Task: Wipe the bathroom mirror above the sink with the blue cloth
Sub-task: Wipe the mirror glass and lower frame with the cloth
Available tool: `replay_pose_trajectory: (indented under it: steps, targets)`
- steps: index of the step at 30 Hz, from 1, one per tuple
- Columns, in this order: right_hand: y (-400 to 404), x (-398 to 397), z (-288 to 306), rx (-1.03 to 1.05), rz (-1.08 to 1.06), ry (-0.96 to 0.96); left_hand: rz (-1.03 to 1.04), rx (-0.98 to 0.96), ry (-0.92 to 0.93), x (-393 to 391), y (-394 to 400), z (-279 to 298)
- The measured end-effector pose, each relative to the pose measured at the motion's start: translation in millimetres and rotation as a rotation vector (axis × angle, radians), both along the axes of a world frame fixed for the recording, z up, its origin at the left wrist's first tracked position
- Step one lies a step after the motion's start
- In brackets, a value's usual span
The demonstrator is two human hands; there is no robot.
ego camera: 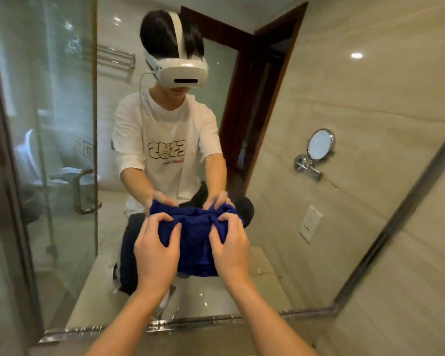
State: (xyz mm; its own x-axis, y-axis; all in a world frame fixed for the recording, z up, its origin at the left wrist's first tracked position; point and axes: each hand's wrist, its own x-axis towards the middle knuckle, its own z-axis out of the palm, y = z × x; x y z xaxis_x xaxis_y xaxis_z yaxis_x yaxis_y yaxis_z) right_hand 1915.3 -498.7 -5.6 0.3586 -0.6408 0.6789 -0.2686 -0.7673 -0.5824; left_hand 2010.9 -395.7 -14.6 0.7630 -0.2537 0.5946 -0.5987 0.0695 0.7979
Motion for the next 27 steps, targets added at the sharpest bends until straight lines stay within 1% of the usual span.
replay_pose_trajectory:
  steps: [3, 6, 9, 11, 12, 14, 17, 19, 21, 22, 24, 27]
  targets:
    - [-15, -12, 57, -0.022, -0.065, -0.209, -0.068, -0.099, -0.109, -12, -14, 68]
    - [-31, -23, 134, -0.086, -0.087, -0.329, -0.095, -0.208, -0.191, -20, -36, 142]
    - [-54, -38, 196, -0.164, -0.106, -0.389, -0.078, -0.282, -0.284, -30, -63, 194]
    - [-68, -44, 207, -0.183, -0.116, -0.383, -0.038, -0.281, -0.321, -37, -78, 203]
    - [-74, -45, 202, -0.196, -0.134, -0.369, -0.017, -0.26, -0.342, -39, -84, 199]
    - [-84, -47, 170, -0.226, -0.202, -0.334, 0.004, -0.202, -0.387, -45, -94, 175]
    - [-94, -59, 84, -0.158, -0.29, -0.244, -0.029, -0.058, -0.398, -60, -102, 102]
    - [-95, -79, 21, 0.01, -0.289, -0.122, -0.08, 0.075, -0.35, -77, -105, 43]
    - [-96, -103, -22, 0.24, -0.222, 0.006, -0.133, 0.197, -0.202, -98, -107, -2]
    - [-99, -113, -30, 0.32, -0.174, 0.041, -0.147, 0.231, -0.127, -107, -111, -11]
    - [-114, -130, -20, 0.359, -0.133, 0.067, -0.122, 0.237, -0.038, -120, -124, -1]
    - [-141, -148, 36, 0.29, -0.193, -0.079, -0.161, 0.118, -0.117, -135, -149, 56]
